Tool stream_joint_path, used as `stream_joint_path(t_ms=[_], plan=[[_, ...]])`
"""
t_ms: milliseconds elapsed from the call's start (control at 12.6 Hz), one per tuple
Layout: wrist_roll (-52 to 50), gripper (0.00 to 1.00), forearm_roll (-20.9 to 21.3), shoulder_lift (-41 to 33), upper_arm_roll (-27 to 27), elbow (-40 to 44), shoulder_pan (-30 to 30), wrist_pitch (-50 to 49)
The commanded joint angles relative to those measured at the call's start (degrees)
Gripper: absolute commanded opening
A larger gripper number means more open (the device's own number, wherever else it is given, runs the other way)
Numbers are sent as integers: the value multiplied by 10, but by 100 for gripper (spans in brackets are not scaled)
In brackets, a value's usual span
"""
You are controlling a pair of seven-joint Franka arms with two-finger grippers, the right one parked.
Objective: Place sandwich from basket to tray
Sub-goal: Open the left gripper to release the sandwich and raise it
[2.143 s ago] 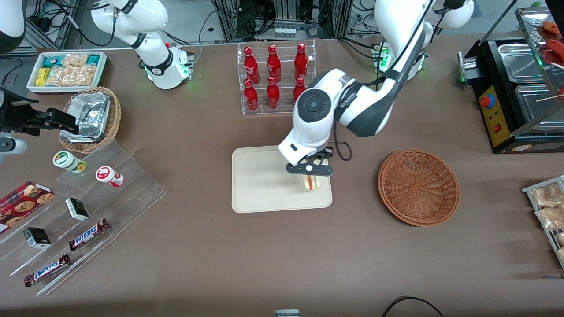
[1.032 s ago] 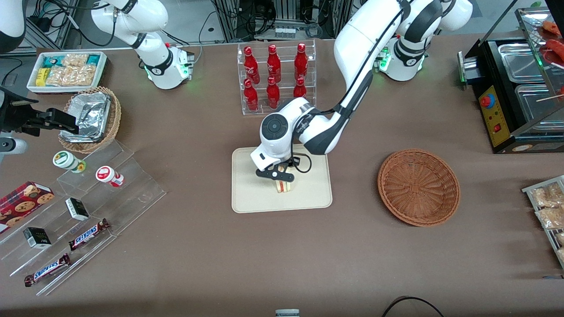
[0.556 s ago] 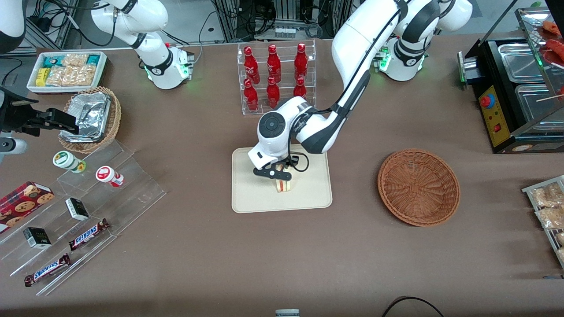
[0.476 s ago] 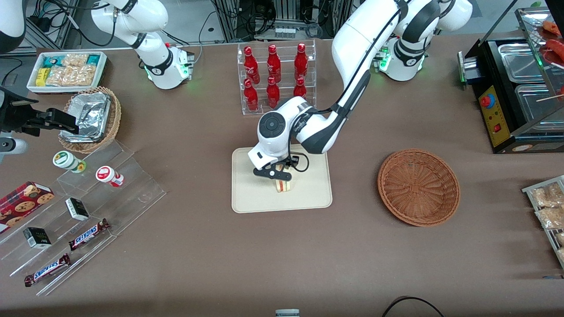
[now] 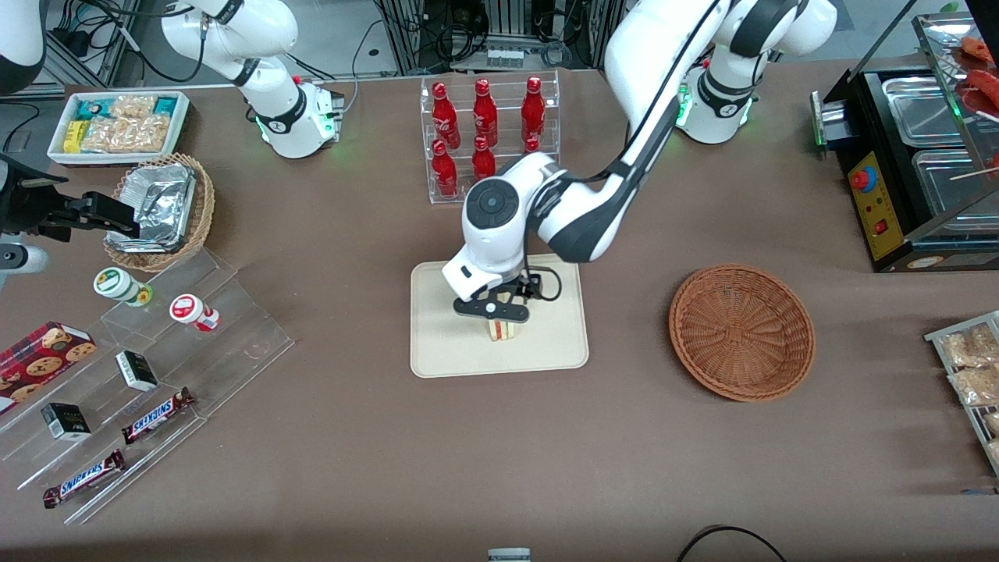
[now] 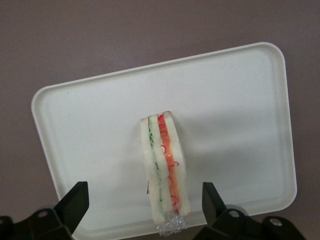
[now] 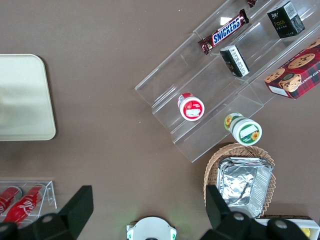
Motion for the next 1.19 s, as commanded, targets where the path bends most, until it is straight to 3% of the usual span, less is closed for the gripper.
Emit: stream_joint_path(t_ms=[0,238,476,794,1111], plan=[[-25,100,3,-73,39,-21,-3,-59],[-22,100,3,-171,91,-78,1,-84],[1,100,19,-262,105,-151,31,-93],[107,100,25,-349,105,-223,113,-106],[230,100,25,-394,105,-228,197,-155]])
